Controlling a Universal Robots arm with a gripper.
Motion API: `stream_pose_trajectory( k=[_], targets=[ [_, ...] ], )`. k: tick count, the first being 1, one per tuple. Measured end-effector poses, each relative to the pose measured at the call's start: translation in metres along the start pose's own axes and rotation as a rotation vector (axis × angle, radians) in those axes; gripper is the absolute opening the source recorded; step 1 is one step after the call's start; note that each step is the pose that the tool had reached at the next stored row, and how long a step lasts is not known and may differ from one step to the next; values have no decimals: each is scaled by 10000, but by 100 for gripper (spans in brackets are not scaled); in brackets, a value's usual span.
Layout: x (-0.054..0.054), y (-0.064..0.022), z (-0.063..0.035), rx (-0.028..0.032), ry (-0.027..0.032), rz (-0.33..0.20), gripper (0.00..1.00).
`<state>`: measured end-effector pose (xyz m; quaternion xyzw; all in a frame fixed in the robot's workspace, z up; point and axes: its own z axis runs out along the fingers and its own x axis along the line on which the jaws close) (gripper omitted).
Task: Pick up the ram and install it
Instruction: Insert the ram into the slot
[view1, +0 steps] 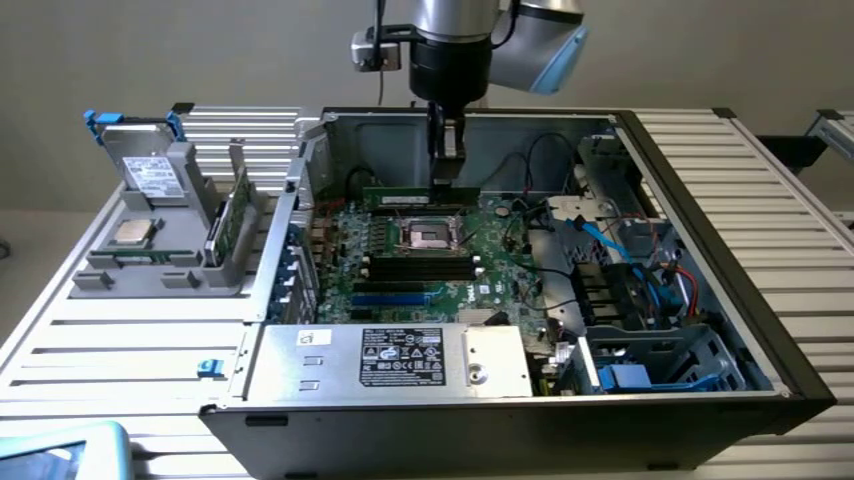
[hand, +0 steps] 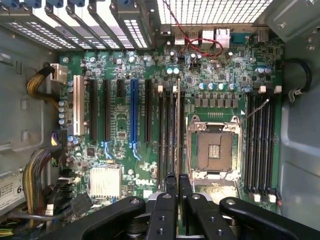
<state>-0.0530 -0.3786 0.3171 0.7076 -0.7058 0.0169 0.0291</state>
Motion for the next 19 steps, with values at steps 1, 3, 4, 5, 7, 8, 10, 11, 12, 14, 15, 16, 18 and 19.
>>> stream_pose_trajectory(
  k=[1, 3, 4, 5, 7, 8, 10, 11, 12, 14, 15, 16, 18, 19],
  targets=[
    [1, -4, 18, -2, 1, 22, 13],
    [2, -10, 54, -5, 0, 72, 13],
    [2, -11, 72, -6, -2, 93, 13],
    [3, -11, 91, -7, -2, 105, 13],
    [6, -13, 127, -8, -1, 108, 13],
    [10, -13, 145, -8, -1, 109, 13],
    [16, -13, 182, -7, -2, 109, 13],
    [21, -14, 201, -8, -1, 109, 13],
    [25, -14, 220, -7, -2, 109, 13],
    [43, -14, 256, -9, -8, 109, 13],
    [51, -14, 269, -8, -19, 109, 13],
    [55, -14, 274, -7, -24, 109, 13],
    [57, -14, 275, -8, -32, 110, 13],
    [57, -14, 275, -8, -32, 110, 13]
  ],
)
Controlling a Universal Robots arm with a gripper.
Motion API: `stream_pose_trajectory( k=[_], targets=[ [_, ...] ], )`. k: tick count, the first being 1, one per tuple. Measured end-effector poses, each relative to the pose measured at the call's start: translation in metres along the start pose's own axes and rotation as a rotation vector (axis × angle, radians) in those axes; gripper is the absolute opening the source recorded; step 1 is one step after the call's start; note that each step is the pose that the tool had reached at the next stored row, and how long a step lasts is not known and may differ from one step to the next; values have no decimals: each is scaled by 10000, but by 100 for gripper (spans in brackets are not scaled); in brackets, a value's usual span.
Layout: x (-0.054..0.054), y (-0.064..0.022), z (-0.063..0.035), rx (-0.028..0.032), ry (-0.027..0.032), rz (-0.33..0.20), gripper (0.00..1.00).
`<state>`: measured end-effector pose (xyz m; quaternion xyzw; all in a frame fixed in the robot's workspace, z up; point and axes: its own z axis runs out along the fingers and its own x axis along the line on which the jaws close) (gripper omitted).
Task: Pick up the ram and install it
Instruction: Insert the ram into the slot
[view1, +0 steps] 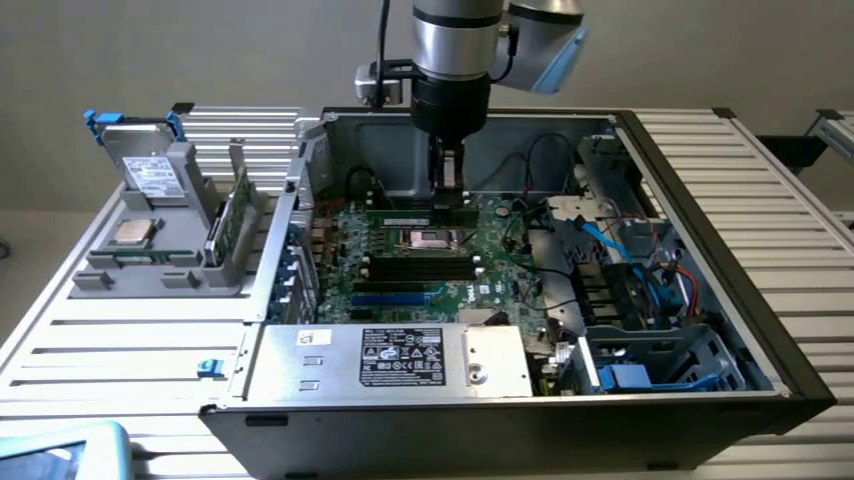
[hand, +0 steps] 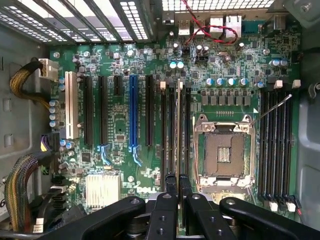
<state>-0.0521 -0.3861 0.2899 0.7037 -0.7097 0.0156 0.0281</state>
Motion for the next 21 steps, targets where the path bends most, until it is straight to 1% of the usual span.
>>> stream_pose_trajectory(
  k=[7, 9, 15, 17, 21],
  targets=[
    [2, -1, 19, 1, -1, -1, 13],
    [7, -1, 56, 18, -1, -1, 13],
    [33, -4, 167, 28, -2, 0, 13],
    [37, -5, 202, 48, -2, 2, 13],
    [40, -7, 252, 152, -1, 8, 13]
  ],
)
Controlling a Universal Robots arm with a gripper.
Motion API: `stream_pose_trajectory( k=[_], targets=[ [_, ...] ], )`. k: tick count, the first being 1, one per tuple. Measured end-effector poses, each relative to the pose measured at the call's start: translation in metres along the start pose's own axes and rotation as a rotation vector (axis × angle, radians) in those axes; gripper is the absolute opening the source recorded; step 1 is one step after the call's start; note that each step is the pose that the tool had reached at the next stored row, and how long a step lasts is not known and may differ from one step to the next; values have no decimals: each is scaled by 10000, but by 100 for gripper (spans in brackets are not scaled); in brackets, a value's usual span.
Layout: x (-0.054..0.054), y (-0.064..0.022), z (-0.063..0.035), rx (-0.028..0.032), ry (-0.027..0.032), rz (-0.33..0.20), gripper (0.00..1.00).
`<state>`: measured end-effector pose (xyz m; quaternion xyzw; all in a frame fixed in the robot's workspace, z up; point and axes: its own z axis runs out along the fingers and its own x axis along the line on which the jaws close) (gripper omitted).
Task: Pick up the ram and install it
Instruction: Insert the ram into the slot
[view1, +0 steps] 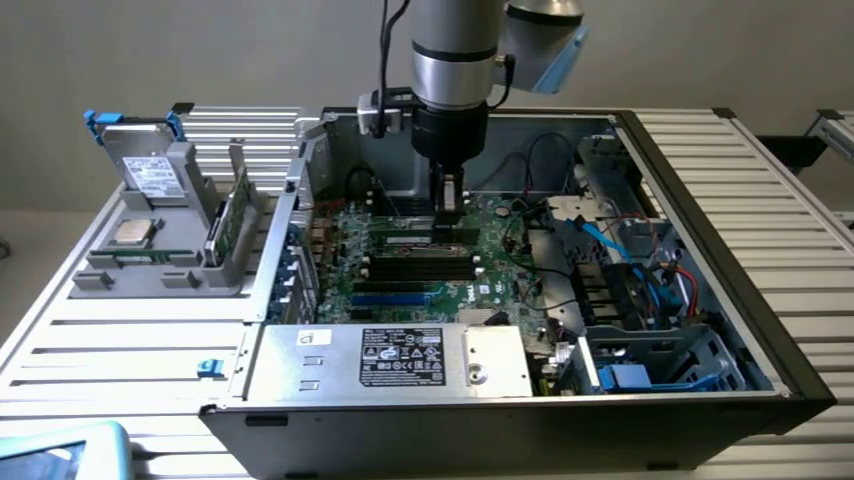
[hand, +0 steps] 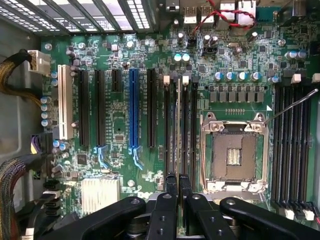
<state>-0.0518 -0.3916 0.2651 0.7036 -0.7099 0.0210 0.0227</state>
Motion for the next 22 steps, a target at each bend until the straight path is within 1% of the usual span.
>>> stream_pose_trajectory(
  k=[1, 7, 11, 12, 13, 16, 17, 21, 22],
  targets=[
    [-1, 0, 15, 26, 0, 2, 13],
    [14, 0, 100, 29, 14, 2, 13],
    [13, -1, 140, 29, 75, 1, 13],
    [12, -1, 148, 29, 99, 2, 13],
    [12, -1, 156, 30, 136, 2, 13],
    [11, -1, 179, 31, 293, 2, 13],
    [10, -1, 183, 31, 316, 1, 13],
    [14, 0, 186, 32, 317, 2, 13],
    [16, 0, 193, 32, 302, 2, 13]
  ],
)
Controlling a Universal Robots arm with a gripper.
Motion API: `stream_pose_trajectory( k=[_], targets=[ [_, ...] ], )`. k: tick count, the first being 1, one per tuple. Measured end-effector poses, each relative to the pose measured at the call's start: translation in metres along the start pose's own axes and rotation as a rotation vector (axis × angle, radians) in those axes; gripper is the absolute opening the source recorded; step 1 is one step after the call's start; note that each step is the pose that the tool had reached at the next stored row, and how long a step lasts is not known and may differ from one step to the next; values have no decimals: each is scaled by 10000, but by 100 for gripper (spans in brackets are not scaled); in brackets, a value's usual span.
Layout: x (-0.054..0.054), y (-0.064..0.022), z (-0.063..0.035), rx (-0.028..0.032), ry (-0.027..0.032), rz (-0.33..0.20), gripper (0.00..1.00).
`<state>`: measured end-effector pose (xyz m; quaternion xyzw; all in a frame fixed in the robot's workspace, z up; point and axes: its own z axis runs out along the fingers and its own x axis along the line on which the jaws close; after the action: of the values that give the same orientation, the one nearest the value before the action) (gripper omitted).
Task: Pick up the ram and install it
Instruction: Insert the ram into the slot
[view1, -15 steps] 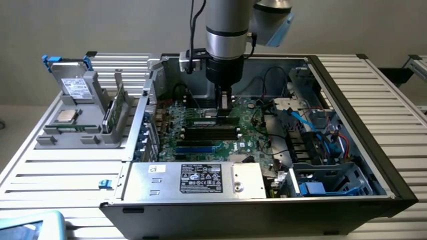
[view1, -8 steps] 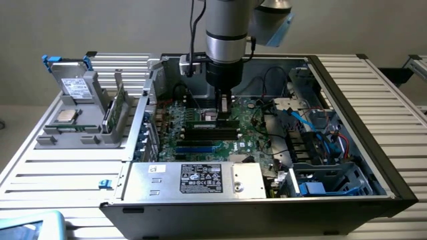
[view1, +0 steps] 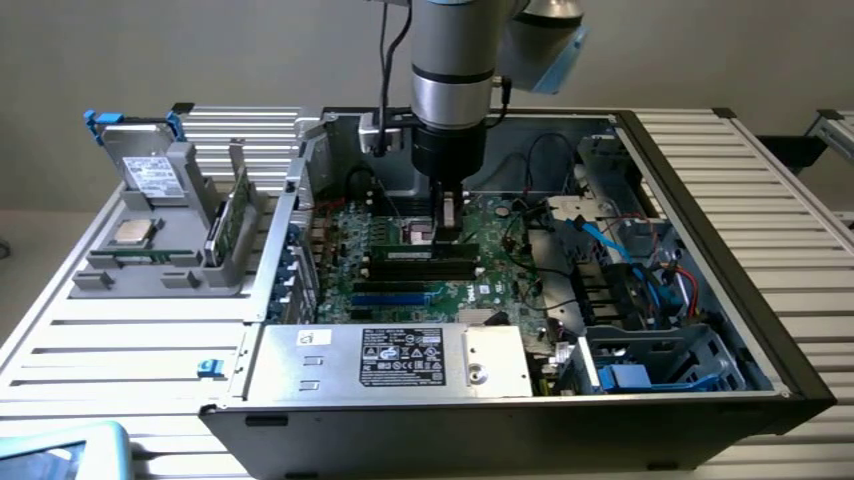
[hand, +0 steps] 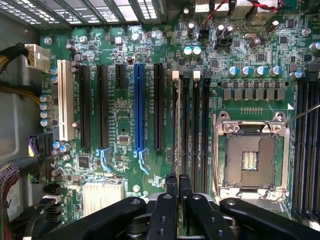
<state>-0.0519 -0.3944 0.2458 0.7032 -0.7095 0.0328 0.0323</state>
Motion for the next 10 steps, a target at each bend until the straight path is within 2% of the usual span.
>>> stream_pose_trajectory(
  k=[10],
  targets=[
    [27, 7, 79, -2, -341, 3, 13]
  ],
)
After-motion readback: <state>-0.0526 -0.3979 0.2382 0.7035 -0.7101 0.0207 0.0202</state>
